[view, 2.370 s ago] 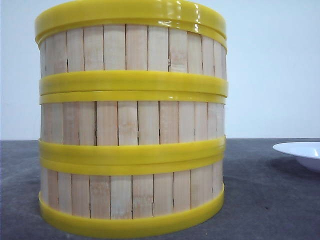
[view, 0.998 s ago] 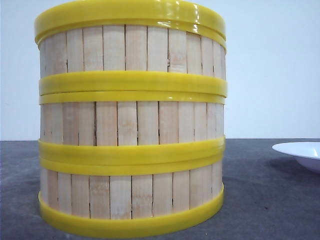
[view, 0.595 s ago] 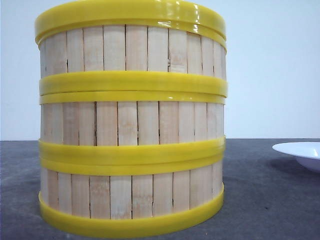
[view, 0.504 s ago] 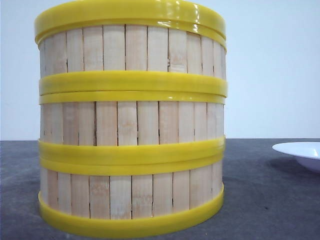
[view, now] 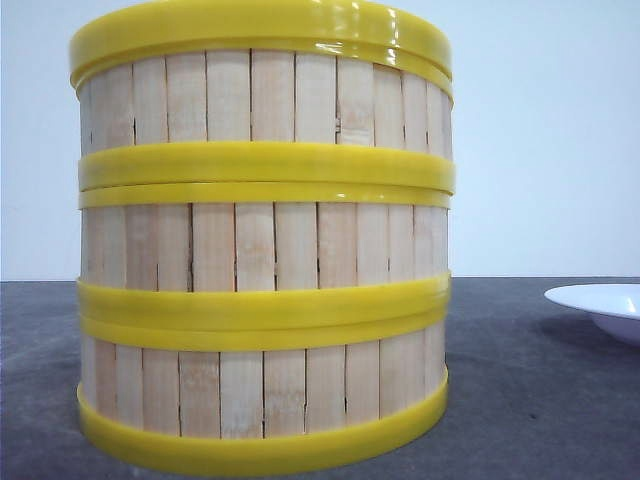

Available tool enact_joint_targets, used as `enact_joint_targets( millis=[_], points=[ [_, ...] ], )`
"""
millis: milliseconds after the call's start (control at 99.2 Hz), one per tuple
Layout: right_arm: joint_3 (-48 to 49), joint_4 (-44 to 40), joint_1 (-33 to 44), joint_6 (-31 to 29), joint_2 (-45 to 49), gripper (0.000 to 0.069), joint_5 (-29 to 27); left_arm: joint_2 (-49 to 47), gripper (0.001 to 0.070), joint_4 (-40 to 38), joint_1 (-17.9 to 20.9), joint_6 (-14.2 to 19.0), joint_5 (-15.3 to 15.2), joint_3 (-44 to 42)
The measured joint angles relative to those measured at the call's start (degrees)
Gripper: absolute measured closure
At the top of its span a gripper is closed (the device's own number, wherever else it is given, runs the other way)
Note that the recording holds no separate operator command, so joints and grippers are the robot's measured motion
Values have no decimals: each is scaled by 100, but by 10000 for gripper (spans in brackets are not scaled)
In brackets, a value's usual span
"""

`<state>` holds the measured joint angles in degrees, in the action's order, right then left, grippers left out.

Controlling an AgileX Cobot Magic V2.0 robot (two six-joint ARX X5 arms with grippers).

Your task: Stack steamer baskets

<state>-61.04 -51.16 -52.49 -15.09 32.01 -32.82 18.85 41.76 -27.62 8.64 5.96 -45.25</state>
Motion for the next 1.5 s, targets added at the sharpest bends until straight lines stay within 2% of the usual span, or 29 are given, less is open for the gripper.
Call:
enact_joint_targets(
  millis=[101,242,373,524,666,817,1160,1503],
  points=[
    [0,0,0,0,0,686,0,0,681,0,0,-59,-9,0],
    [0,0,0,0,0,686,0,0,681,-44,140,-391,-219,0],
    [0,0,0,0,0,686,0,-22,681,-463,634,-601,-446,208],
    [0,0,0,0,0,686,0,-229,681,-1128,1423,-638,-1019,1082],
    [0,0,0,0,0,686,-2,-590,681,-1757,2031,-654,-1054,2006],
    [0,0,0,0,0,686,0,-1023,681,-2334,2468,-654,-1056,2988],
    [0,0,0,0,0,686,0,-1775,681,-2531,2817,-651,-1080,4124],
    [0,0,0,0,0,686,0,-1860,681,-2677,2826,-721,-1091,4172]
  ],
)
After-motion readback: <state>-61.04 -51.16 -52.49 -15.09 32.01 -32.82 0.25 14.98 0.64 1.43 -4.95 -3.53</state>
